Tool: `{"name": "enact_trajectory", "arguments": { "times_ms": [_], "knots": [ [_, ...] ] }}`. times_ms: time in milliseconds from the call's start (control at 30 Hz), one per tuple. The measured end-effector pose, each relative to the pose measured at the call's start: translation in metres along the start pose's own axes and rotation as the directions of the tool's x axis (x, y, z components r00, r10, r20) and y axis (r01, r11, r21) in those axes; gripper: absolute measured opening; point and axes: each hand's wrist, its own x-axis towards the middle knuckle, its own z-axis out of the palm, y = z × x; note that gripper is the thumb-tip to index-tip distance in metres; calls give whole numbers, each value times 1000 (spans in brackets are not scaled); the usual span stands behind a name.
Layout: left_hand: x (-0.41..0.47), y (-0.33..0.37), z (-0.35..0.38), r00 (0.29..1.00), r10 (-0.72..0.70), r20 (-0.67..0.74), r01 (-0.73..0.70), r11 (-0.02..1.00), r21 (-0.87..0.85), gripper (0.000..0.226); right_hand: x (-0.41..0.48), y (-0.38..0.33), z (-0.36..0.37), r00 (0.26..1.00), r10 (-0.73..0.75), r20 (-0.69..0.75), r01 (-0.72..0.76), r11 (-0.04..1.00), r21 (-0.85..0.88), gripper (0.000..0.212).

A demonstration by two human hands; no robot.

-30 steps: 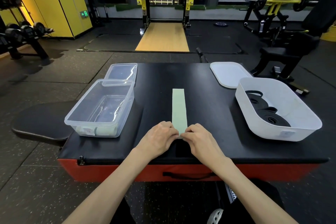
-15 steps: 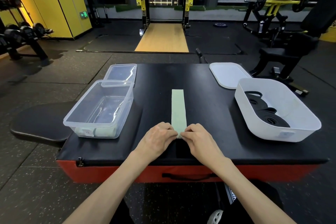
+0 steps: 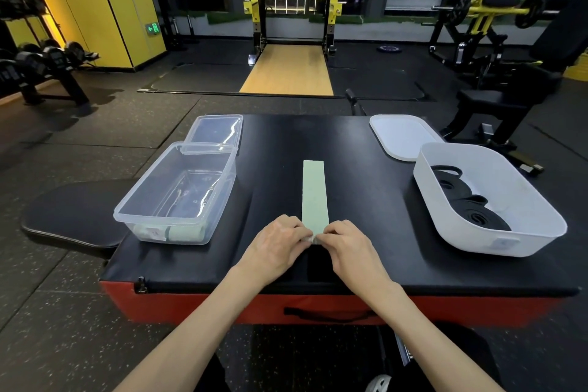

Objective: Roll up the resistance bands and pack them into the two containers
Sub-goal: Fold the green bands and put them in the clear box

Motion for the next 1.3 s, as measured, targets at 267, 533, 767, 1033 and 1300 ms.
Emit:
{"name": "enact_trajectory", "arguments": {
  "times_ms": [267, 533, 767, 1033, 1300],
  "knots": [
    [0, 4, 2, 995, 68, -69, -65, 997, 42, 9, 0, 1, 1, 1000, 12, 22, -11, 999, -42, 23],
    [2, -2, 9, 997, 49, -62, -47, 998, 42, 18, -16, -6, -3, 999, -21, 28, 23, 996, -88, 30],
    [1, 0, 8, 997, 26, -67, -22, 998, 52, 31, -12, -16, -2, 996, -56, 68, 66, 988, -143, 41],
    [-13, 15, -1, 999, 27, -41, -22, 993, 115, 33, -16, -14, 1, 987, 17, 158, 16, 979, -205, 49],
    [-23, 30, 4, 1000, -3, -12, 5, 979, 204, 46, -13, -9, 3, 966, 45, 256, 4, 982, -190, 63]
  ]
}}
